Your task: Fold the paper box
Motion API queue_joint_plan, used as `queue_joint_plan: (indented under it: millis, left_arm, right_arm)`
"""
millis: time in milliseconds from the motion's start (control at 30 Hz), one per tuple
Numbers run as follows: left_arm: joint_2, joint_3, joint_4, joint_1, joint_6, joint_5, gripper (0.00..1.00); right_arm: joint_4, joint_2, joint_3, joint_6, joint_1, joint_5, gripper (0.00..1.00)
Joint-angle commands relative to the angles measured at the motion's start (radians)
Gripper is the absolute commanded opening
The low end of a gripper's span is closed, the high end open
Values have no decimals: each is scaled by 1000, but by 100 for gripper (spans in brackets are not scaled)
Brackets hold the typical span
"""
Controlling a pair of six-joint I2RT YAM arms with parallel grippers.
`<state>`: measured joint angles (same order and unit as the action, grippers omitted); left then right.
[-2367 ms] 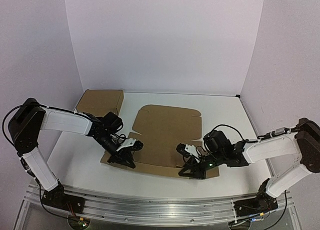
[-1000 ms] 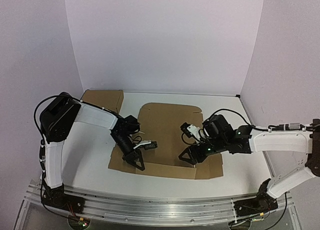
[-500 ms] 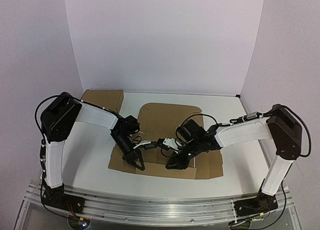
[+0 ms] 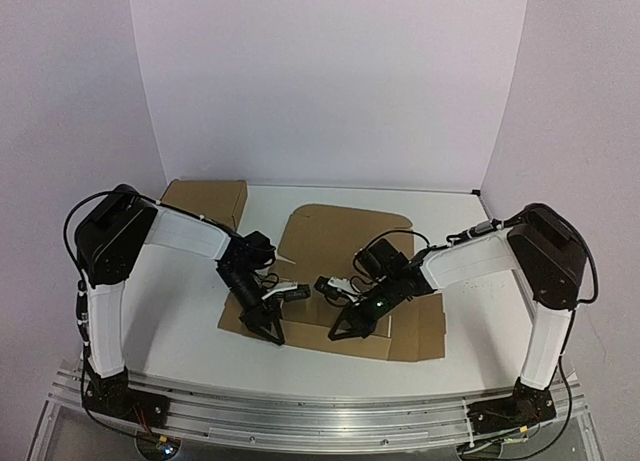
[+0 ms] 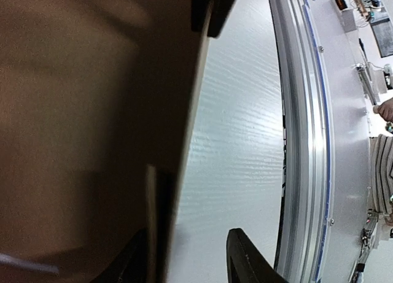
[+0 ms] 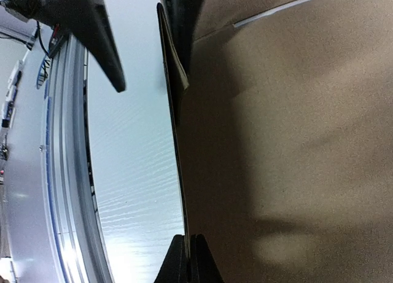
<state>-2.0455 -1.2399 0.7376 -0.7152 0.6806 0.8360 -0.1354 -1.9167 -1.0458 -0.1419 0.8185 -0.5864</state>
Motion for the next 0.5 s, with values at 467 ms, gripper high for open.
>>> queue_joint_plan:
  millis: [467]
  left_arm:
    - [474, 409, -622, -129, 469, -306, 70]
  right_arm:
    - [-35, -301, -72, 271, -137, -284, 0]
